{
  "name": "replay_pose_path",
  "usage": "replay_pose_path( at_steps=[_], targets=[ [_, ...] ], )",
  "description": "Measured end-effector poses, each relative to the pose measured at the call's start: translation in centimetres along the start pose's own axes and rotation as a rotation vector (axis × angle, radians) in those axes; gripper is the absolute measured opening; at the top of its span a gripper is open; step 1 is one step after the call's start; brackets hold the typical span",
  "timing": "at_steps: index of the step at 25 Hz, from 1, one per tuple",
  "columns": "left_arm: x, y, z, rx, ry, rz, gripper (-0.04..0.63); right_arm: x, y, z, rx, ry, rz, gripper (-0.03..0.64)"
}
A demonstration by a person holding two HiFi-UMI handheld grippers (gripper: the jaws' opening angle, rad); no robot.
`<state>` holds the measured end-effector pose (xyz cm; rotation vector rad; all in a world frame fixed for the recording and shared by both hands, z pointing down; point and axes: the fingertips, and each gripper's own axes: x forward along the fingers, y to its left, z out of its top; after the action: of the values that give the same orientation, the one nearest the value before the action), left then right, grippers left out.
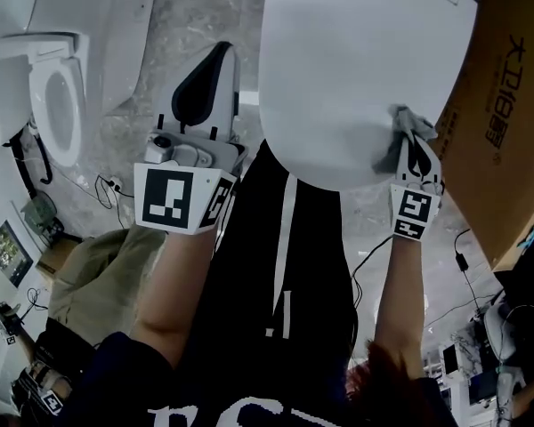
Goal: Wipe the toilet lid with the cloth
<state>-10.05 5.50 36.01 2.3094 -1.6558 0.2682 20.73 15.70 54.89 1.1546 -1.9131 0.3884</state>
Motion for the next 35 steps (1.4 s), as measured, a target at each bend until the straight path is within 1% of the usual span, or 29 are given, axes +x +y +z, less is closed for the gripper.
replay_pose_path(
  at_steps=[2,4,6,8,10,14,17,21,26,30,32,35],
  targets=[
    [0.0,0.1,0.0,0.003,0.000,-0.002,0.021,-0.2,-1.2,-0.6,0.020,0.006,-0.026,0.025],
    [0.0,0.1,0.1,0.005,-0.002,-0.002,0.021,-0.4,-1.3,-0.8,0.041,0.005,-0.039,0.025],
    [0.0,0.1,0.2,0.005,-0.003,-0.002,0.021,-0.6,-0.9,-0.9,0.066,0.006,-0.042,0.025],
    [0.1,0.1,0.1,0.002,-0.002,-0.001,0.021,-0.7,0.4,-0.7,0.072,0.005,-0.022,0.025],
    [0.2,0.0,0.1,0.000,-0.002,-0.002,0.021,-0.9,2.6,-0.5,0.058,0.000,0.022,0.025],
    [0.1,-0.6,0.0,0.000,-0.005,-0.006,0.021,-1.2,8.7,0.4,0.038,-0.008,0.143,0.025],
    [-0.1,-1.2,-0.1,-0.002,-0.005,-0.015,0.021,-1.0,13.5,1.9,0.041,-0.017,0.229,0.025],
    [-0.8,-1.8,-0.4,-0.002,0.002,-0.028,0.021,-0.3,18.9,4.1,0.038,-0.036,0.313,0.025],
    [-1.3,-1.8,-1.2,-0.005,0.017,-0.034,0.021,0.6,24.3,6.9,-0.030,-0.056,0.414,0.025],
    [-1.4,-2.0,-1.5,-0.003,0.020,-0.044,0.021,0.5,25.9,7.2,-0.080,-0.061,0.451,0.025],
    [-1.4,-2.1,-1.5,0.004,0.018,-0.053,0.021,-0.2,25.9,6.3,-0.118,-0.056,0.470,0.025],
    [-1.3,-2.2,-1.3,0.001,0.013,-0.062,0.021,-1.9,25.4,3.7,-0.191,-0.038,0.501,0.025]
  ],
)
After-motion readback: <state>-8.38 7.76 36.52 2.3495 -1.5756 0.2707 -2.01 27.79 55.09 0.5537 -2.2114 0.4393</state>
